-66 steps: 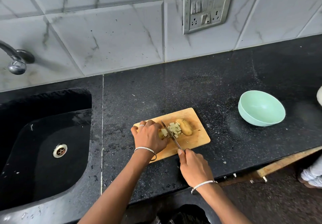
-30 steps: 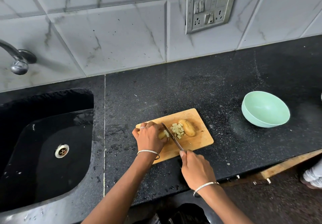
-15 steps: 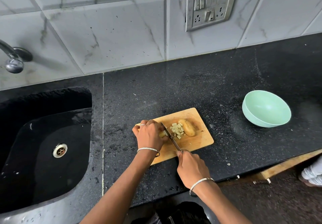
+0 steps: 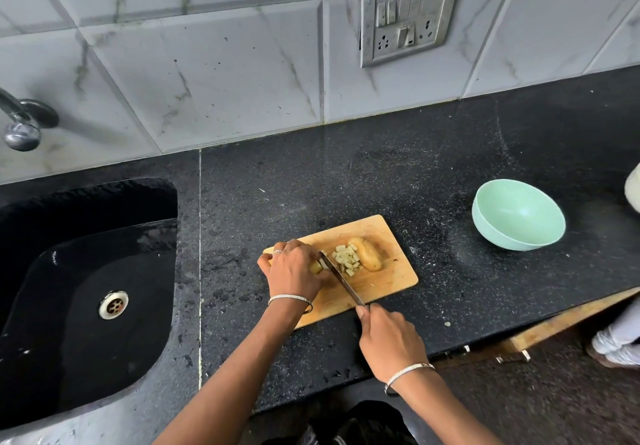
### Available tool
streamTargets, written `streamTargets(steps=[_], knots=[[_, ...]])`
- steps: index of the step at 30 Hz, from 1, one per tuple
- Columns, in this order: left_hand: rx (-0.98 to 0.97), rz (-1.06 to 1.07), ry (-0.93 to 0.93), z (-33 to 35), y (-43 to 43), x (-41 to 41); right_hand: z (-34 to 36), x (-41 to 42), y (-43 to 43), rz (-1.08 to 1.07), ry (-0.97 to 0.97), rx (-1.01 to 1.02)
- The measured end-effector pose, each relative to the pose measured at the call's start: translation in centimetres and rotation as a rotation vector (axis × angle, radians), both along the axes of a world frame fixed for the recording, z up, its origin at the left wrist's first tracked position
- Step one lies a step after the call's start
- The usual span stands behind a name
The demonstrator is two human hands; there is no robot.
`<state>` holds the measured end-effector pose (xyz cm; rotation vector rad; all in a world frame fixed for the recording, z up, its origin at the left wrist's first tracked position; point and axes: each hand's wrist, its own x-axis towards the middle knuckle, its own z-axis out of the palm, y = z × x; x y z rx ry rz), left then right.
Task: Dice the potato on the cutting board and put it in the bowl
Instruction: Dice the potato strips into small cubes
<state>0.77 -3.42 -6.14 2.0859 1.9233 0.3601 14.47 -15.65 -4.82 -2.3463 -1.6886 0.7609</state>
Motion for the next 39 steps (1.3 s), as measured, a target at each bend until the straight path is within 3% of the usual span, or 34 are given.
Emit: streamTargets(steps=[12,22,26,32,39], knots=[[-0.006,-0.071,0.037,0.5,0.1,1.0,0.8,0.8,-0.1,-0.081,0.078,0.07],[0.039,0.098,-0.202,1.4,0.0,-1.4,0.1,-1.2,0.6,0.002,0.078,0.0],[0.0,0.082,-0.165,1.3,-0.6,-1.7,-0.3,-1.2,0.5,-0.035,0.044,0.01],[-0.071,-0.031,0.053,0.3,-1.3,-1.8,-0.6,-0.6,0.3,-0.072,0.049,0.035],[0.025,0.013,-0.034,-0.5,-1.5,-1.4,-0.9,0.0,0.0,-0.007,0.1,0.077]])
